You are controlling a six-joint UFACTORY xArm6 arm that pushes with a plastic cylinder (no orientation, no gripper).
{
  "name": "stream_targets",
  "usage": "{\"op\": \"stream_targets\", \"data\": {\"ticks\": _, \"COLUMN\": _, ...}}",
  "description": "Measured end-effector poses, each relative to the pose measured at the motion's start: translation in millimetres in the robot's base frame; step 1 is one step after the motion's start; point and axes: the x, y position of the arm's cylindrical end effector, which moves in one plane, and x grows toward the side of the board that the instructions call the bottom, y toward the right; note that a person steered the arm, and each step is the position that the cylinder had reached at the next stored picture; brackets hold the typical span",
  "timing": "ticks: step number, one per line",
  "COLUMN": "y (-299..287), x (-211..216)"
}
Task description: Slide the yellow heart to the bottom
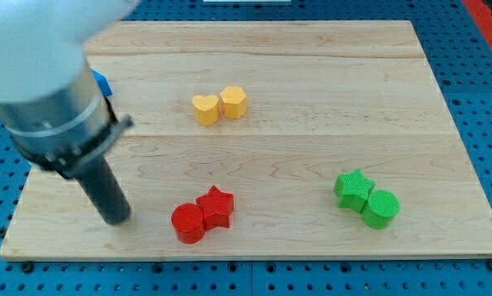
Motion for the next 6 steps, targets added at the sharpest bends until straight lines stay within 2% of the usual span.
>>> {"op": "stream_targets", "data": {"ticks": 2, "y": -4.1, "x": -135.6}}
{"op": "stream_targets", "data": {"ticks": 3, "y": 31.2, "x": -202.4}}
{"op": "stream_targets", "data": {"ticks": 4, "y": 86.8, "x": -219.1}}
{"op": "stream_targets", "data": {"ticks": 6, "y": 90.7, "x": -163.6}}
